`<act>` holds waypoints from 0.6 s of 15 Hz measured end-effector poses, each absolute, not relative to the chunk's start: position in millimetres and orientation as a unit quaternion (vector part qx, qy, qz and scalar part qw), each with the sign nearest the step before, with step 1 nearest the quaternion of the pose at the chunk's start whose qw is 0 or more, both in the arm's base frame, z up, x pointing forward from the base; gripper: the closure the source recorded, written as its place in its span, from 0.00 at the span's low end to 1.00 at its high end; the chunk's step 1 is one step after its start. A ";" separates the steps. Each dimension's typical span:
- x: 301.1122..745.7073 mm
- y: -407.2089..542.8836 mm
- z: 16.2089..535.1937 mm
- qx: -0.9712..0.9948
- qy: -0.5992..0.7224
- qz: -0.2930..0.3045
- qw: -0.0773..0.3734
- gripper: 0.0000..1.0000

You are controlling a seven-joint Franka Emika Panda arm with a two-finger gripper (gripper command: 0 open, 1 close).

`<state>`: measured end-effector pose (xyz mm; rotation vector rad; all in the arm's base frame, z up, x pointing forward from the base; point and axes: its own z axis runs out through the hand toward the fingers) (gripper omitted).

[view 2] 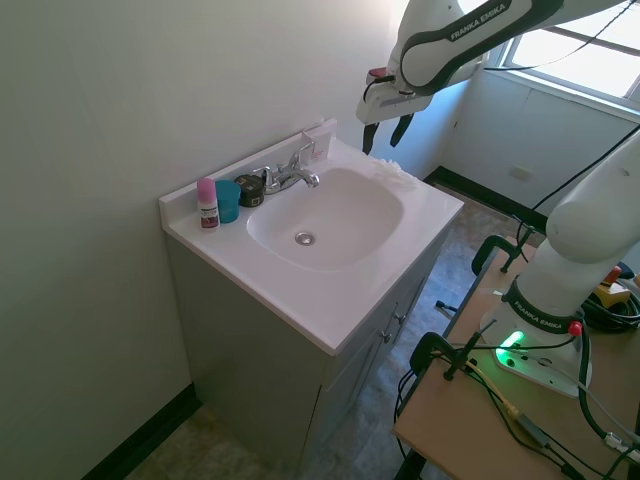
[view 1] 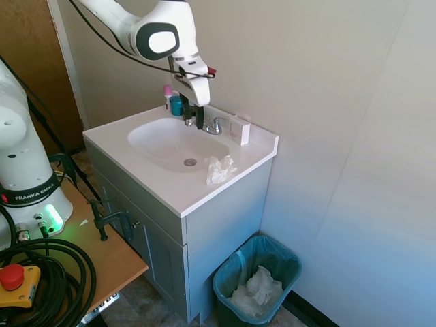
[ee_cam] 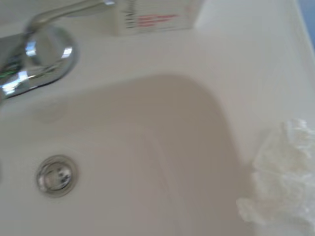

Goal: Throw the tissue in the trash bin

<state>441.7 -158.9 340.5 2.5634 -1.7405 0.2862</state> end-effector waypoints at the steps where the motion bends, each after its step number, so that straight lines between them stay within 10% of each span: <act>1: 447.5 -172.2 324.5 0.816 -0.571 0.088 0.019 0.00; 6: 476.7 -222.1 265.4 0.792 -0.605 0.074 0.033 0.00; 7: 479.2 -227.1 257.2 0.788 -0.611 0.069 0.034 1.00; 9: 482.7 -226.6 244.9 0.786 -0.615 0.058 0.029 1.00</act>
